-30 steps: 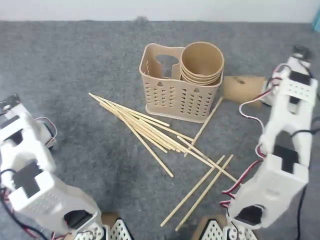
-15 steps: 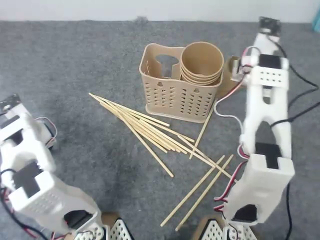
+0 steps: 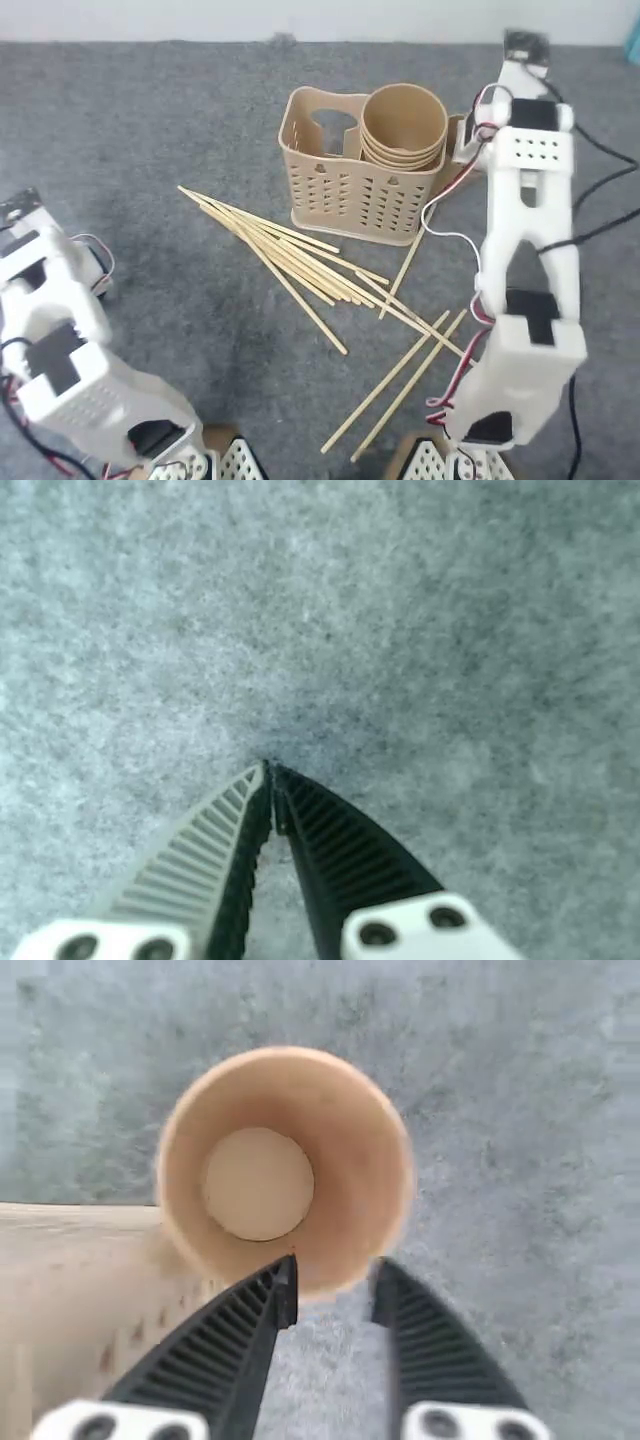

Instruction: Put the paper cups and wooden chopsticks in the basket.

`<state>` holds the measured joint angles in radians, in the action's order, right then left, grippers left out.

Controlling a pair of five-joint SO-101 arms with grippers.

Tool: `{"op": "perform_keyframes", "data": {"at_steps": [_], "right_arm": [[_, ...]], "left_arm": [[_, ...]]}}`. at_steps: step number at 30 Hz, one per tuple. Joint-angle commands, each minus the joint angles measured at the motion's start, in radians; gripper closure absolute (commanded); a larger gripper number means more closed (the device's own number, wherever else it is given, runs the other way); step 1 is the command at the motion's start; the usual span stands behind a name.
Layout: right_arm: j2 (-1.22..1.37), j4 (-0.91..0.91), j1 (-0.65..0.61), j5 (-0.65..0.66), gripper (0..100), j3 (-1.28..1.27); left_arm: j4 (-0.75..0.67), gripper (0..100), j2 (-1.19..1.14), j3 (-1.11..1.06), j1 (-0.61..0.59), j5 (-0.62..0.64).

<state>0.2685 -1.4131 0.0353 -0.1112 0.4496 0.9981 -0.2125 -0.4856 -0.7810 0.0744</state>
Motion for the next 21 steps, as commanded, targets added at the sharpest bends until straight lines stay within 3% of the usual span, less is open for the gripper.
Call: {"op": "perform_keyframes", "data": {"at_steps": [1, 7, 14, 21], "right_arm": [[-0.177, -0.036, 0.068, -0.005, 79.3, 0.081], [-0.180, -0.030, 0.154, -0.012, 85.6, 0.055], [-0.084, 0.030, 0.151, -0.020, 85.7, 0.061], [-0.058, 0.076, 0.108, -0.123, 85.7, 0.061]], "left_arm": [[-0.018, 99, 0.043, 0.002, 0.020, -0.011], [-0.018, 99, 0.043, 0.002, 0.020, -0.011], [-0.018, 99, 0.043, 0.001, 0.017, -0.011], [-0.018, 99, 0.043, 0.001, 0.018, -0.011]]}}
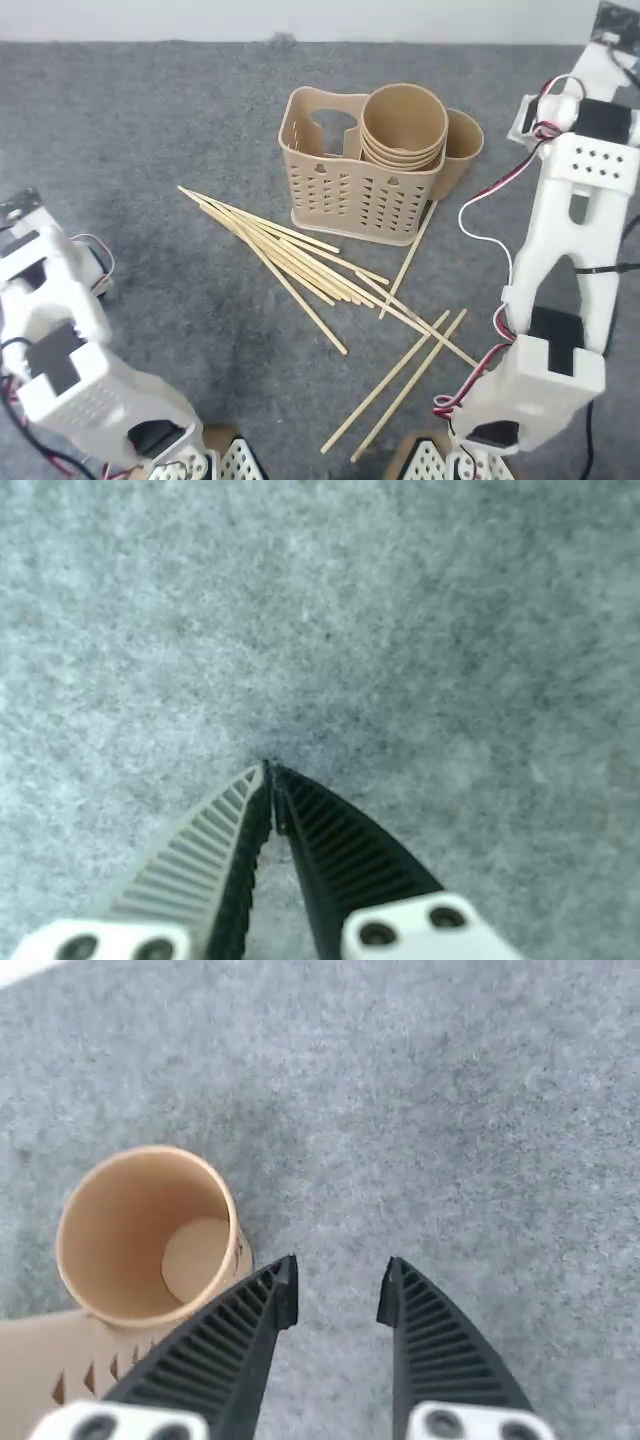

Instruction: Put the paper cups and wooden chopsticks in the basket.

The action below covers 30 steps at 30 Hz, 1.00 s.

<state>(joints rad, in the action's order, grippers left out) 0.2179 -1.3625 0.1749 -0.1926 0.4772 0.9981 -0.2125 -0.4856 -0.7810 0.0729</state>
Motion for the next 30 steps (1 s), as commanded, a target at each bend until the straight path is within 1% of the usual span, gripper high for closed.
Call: {"op": "perform_keyframes", "data": {"at_steps": [1, 7, 10, 21, 25, 30], "right_arm": [[-0.001, 0.024, -0.045, -0.054, 85.7, 0.034], [0.062, 0.016, -0.111, -0.137, 85.7, 0.029], [0.116, 0.018, -0.131, -0.137, 85.7, 0.029], [0.323, 0.042, -0.127, -0.137, 86.4, 0.034], [0.295, 0.015, -0.111, -0.130, 92.4, 0.075], [0.199, -0.113, -0.076, -0.138, 89.0, 0.155]], "left_arm": [[-0.018, 99, 0.043, 0.001, 0.018, -0.009], [-0.018, 99, 0.043, 0.001, 0.018, -0.009], [-0.018, 99, 0.043, 0.001, 0.018, -0.009], [-0.018, 99, 0.043, 0.002, 0.018, -0.009], [-0.018, 99, 0.043, 0.002, 0.017, -0.009], [-0.018, 99, 0.043, 0.002, 0.017, -0.009]]}}
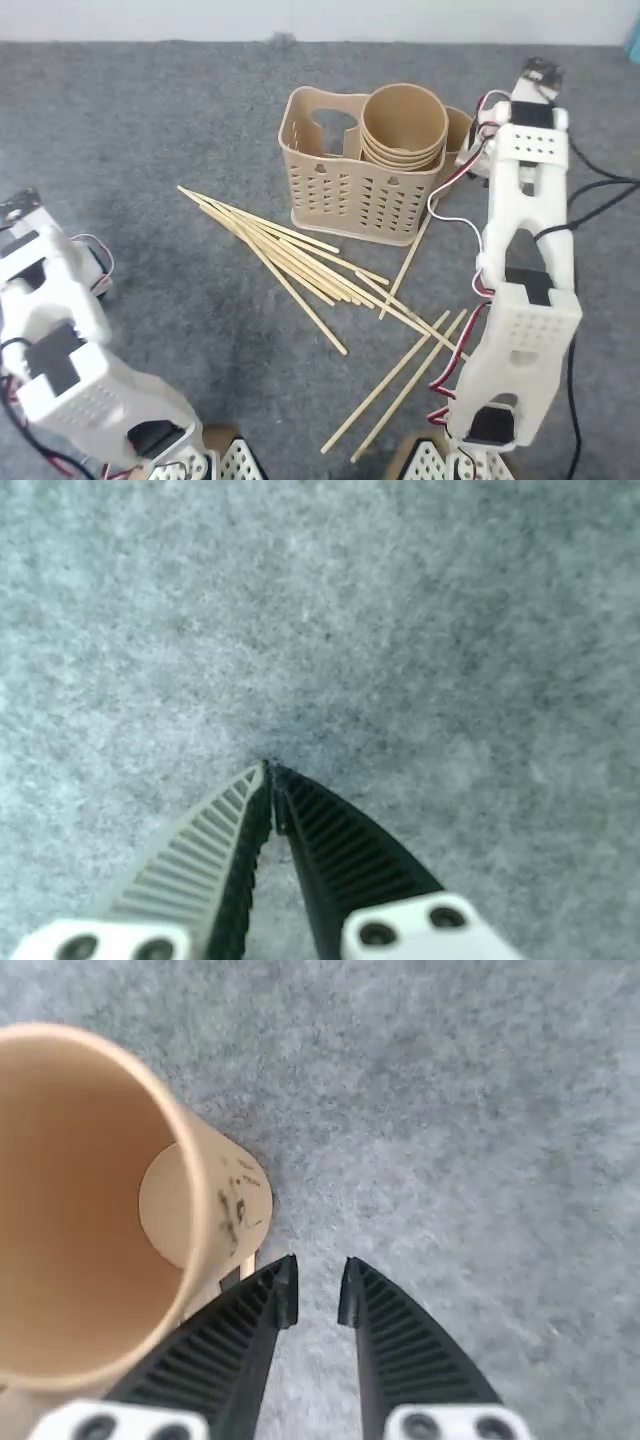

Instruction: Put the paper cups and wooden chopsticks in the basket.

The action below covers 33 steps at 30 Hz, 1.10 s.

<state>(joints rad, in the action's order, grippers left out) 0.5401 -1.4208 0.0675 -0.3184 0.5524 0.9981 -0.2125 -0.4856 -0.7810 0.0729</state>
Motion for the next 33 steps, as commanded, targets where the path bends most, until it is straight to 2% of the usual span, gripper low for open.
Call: {"op": "perform_keyframes", "data": {"at_steps": [1, 6, 15, 24, 33], "right_arm": [[-0.145, -0.064, 0.041, -0.026, 88.0, 0.089], [-0.222, -0.065, 0.062, -0.126, 82.7, 0.129], [-0.216, -0.002, -0.005, -0.129, 81.2, 0.153], [-0.025, 0.125, -0.008, -0.126, 81.5, 0.160], [0.085, 0.120, -0.007, -0.080, 81.6, 0.160]], "left_arm": [[-0.018, 99, 0.043, 0.002, 0.018, -0.009], [-0.018, 99, 0.043, 0.002, 0.018, -0.009], [-0.018, 99, 0.043, 0.002, 0.018, -0.012], [-0.018, 99, 0.043, 0.002, 0.020, -0.028], [-0.018, 99, 0.043, 0.002, 0.020, -0.028]]}}
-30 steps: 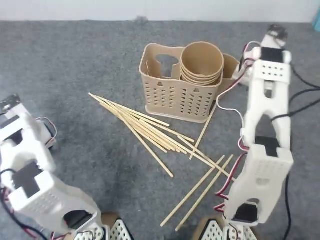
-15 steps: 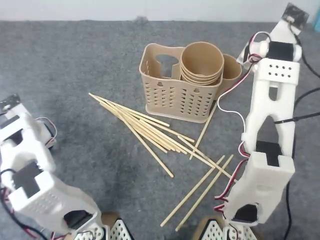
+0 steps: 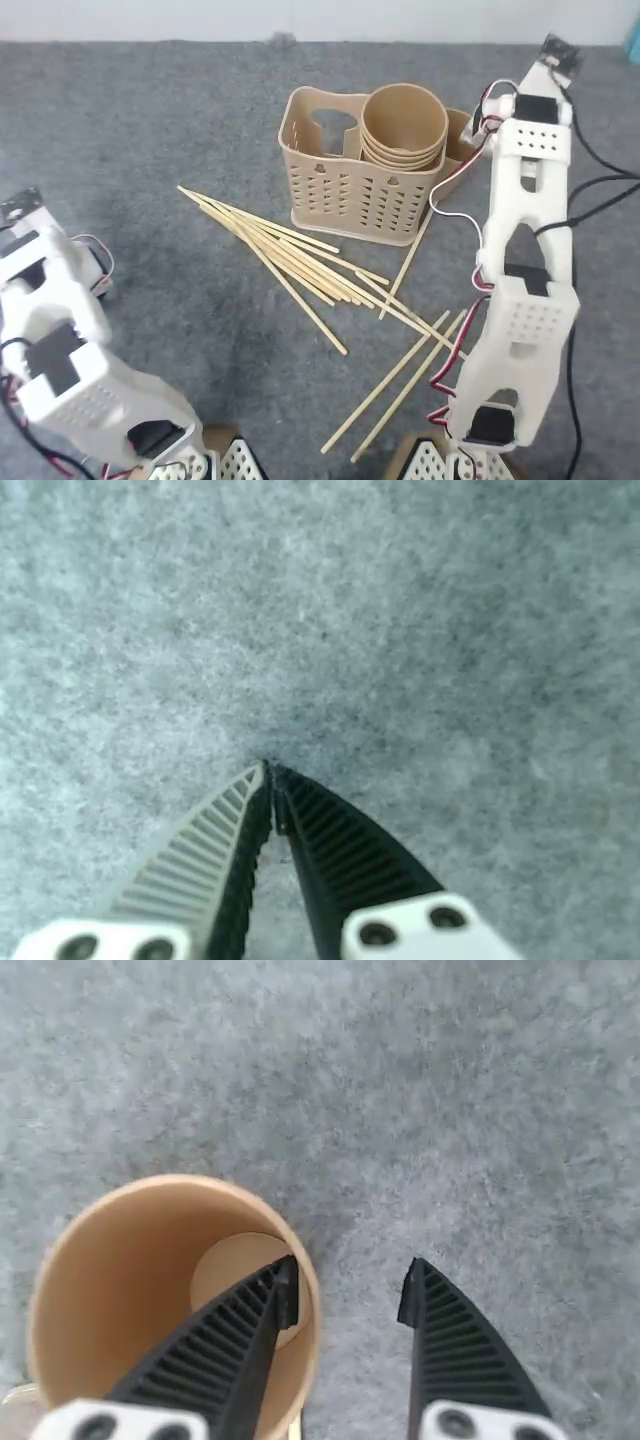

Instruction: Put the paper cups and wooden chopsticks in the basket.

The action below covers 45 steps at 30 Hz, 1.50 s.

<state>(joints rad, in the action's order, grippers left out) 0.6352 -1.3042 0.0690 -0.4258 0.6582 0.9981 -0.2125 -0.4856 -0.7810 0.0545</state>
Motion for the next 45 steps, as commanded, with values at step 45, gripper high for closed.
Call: {"op": "perform_keyframes", "data": {"at_steps": [45], "right_arm": [[-0.839, -0.222, -0.252, 0.175, 99.2, 0.032]], "left_arm": [[-0.018, 99, 0.041, 0.001, 0.015, -0.011]]}}
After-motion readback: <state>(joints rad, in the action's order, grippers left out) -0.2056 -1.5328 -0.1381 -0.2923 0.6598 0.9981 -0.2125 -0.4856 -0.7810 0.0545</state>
